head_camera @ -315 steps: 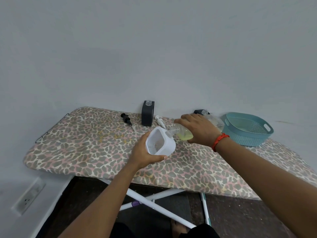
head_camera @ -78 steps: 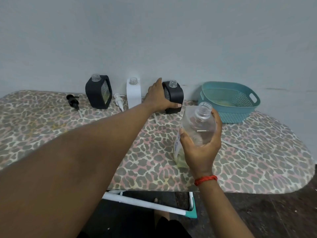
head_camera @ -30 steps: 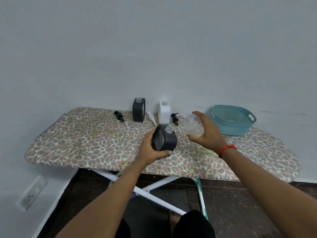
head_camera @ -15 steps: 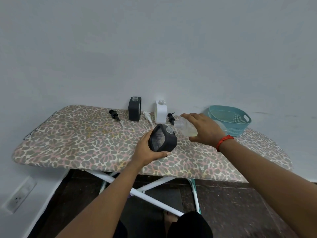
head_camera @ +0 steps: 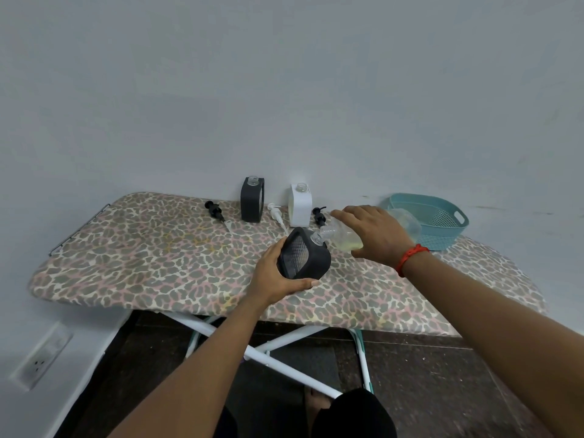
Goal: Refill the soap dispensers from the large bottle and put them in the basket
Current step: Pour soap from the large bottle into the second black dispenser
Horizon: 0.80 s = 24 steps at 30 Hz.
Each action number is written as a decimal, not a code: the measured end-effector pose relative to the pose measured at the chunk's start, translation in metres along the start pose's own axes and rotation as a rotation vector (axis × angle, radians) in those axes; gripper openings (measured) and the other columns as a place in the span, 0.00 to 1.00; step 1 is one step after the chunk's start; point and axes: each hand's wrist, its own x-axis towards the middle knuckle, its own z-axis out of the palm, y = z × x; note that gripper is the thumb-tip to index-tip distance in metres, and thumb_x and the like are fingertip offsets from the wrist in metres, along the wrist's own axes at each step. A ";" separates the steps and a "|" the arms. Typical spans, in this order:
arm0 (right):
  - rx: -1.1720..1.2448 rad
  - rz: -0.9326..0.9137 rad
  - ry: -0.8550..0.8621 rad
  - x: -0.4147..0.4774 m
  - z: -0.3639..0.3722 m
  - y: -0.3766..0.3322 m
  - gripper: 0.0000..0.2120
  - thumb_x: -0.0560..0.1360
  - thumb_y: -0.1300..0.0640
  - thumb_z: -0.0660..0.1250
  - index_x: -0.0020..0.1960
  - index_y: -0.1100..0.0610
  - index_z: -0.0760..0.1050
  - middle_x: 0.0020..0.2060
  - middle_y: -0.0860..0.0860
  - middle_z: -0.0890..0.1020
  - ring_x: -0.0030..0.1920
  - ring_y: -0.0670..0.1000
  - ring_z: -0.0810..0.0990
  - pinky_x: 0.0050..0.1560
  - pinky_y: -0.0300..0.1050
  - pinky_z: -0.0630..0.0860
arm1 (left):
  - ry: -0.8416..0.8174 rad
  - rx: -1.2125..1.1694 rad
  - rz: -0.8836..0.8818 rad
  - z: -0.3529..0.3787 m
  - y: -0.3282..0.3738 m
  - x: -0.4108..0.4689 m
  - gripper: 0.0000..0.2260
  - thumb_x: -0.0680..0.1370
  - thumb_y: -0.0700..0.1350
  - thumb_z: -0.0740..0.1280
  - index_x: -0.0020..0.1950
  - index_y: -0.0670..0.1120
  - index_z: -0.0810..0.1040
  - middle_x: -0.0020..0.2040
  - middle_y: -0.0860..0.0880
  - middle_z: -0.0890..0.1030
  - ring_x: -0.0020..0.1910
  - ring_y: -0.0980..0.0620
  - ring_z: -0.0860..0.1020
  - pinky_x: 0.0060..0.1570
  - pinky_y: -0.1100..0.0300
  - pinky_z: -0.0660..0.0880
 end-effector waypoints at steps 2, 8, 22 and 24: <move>-0.035 -0.012 0.002 0.001 -0.003 0.000 0.47 0.65 0.48 0.82 0.78 0.50 0.64 0.69 0.56 0.75 0.67 0.60 0.75 0.69 0.56 0.71 | -0.001 0.005 0.000 0.000 0.000 0.000 0.52 0.57 0.69 0.84 0.77 0.57 0.69 0.69 0.59 0.75 0.69 0.55 0.75 0.68 0.47 0.76; -0.123 -0.062 0.024 0.006 -0.006 0.002 0.49 0.59 0.47 0.85 0.75 0.51 0.66 0.66 0.58 0.78 0.63 0.61 0.78 0.66 0.58 0.74 | 0.008 0.018 -0.003 0.000 0.001 0.000 0.53 0.57 0.69 0.83 0.77 0.57 0.68 0.70 0.59 0.75 0.69 0.56 0.74 0.69 0.47 0.76; -0.232 -0.107 0.007 0.010 -0.015 0.001 0.49 0.62 0.48 0.84 0.77 0.49 0.64 0.68 0.58 0.76 0.65 0.61 0.76 0.69 0.59 0.71 | 0.004 0.053 -0.014 -0.001 0.002 -0.002 0.55 0.58 0.70 0.82 0.79 0.55 0.66 0.73 0.58 0.73 0.72 0.55 0.72 0.72 0.47 0.73; -0.243 -0.110 0.001 0.010 -0.016 0.001 0.49 0.62 0.48 0.84 0.77 0.49 0.64 0.68 0.58 0.76 0.65 0.61 0.76 0.69 0.59 0.71 | 0.003 0.051 -0.018 -0.001 0.003 -0.002 0.55 0.57 0.70 0.82 0.79 0.55 0.66 0.73 0.58 0.72 0.72 0.55 0.72 0.72 0.47 0.73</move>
